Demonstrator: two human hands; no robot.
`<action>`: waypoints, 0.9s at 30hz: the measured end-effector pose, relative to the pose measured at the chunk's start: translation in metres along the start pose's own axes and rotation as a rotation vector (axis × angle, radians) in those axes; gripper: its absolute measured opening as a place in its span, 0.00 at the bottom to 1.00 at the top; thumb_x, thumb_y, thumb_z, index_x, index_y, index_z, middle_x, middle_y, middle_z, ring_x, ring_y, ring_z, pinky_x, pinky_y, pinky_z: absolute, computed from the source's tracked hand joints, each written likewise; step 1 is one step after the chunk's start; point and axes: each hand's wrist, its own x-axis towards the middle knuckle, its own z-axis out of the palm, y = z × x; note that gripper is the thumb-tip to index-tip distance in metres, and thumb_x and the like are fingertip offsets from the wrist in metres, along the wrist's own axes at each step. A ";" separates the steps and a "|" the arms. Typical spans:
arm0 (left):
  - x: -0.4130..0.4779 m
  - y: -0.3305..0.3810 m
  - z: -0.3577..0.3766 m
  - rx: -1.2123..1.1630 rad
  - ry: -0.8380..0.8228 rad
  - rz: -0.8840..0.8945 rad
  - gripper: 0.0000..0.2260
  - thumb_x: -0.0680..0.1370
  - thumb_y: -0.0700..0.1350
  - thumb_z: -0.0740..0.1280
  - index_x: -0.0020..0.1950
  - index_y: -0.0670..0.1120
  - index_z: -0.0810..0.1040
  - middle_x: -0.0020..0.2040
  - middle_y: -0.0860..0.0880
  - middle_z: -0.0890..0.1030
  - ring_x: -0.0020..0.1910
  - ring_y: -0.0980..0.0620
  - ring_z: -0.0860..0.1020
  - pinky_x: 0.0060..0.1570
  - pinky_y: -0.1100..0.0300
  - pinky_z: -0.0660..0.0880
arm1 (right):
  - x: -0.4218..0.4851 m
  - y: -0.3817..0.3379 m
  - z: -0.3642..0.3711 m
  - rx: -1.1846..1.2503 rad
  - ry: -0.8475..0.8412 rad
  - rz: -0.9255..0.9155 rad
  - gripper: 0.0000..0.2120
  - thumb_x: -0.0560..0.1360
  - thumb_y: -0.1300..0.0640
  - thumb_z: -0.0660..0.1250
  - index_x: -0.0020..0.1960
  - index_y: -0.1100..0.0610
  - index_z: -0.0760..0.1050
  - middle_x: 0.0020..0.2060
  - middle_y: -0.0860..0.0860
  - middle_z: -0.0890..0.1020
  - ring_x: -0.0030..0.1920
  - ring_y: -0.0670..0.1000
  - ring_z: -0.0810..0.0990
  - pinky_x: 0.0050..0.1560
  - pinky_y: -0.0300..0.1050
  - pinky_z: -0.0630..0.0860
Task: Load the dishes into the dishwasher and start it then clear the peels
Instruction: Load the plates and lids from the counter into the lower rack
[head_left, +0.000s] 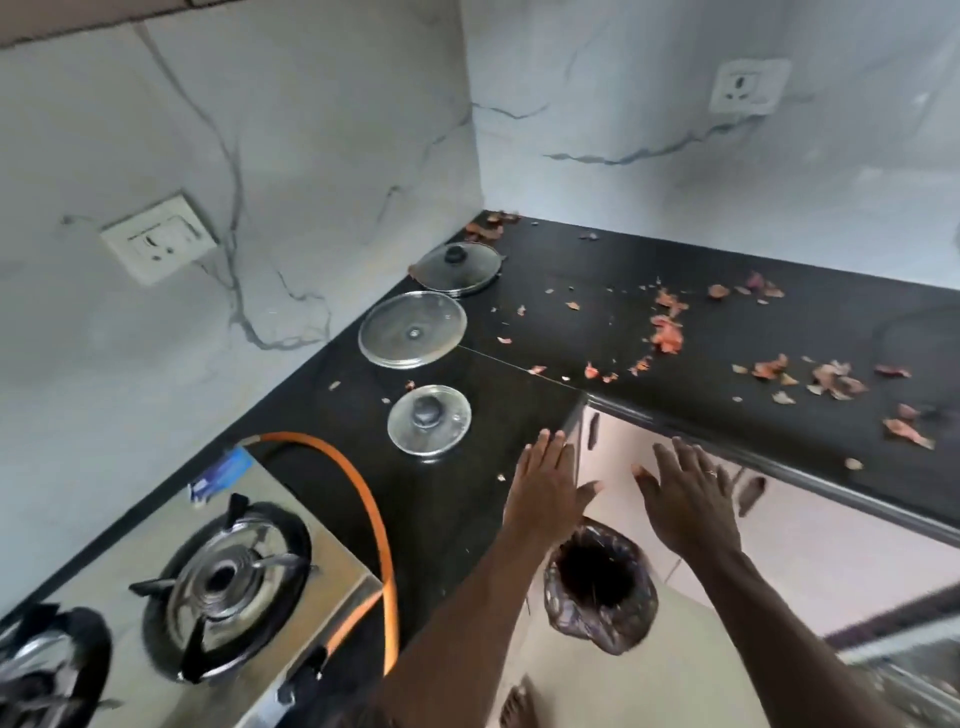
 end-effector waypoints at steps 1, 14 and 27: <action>0.007 -0.017 -0.006 -0.011 0.006 -0.029 0.47 0.76 0.71 0.33 0.78 0.39 0.63 0.79 0.41 0.62 0.80 0.42 0.55 0.78 0.45 0.52 | 0.013 -0.015 0.005 -0.003 -0.005 -0.019 0.26 0.82 0.42 0.55 0.73 0.56 0.70 0.75 0.59 0.69 0.76 0.63 0.64 0.74 0.64 0.60; 0.011 -0.180 -0.050 -0.196 0.235 -0.432 0.27 0.78 0.44 0.68 0.76 0.41 0.68 0.76 0.43 0.68 0.78 0.45 0.62 0.77 0.49 0.60 | 0.115 -0.192 0.047 0.154 -0.260 -0.290 0.23 0.80 0.48 0.67 0.72 0.54 0.71 0.69 0.54 0.73 0.68 0.58 0.72 0.66 0.54 0.74; 0.006 -0.257 -0.060 -0.370 -0.052 -0.690 0.35 0.77 0.53 0.71 0.79 0.44 0.61 0.79 0.46 0.62 0.79 0.44 0.59 0.77 0.48 0.59 | 0.139 -0.290 0.097 0.009 -0.359 -0.532 0.26 0.79 0.47 0.67 0.74 0.50 0.65 0.71 0.57 0.70 0.70 0.63 0.68 0.67 0.59 0.70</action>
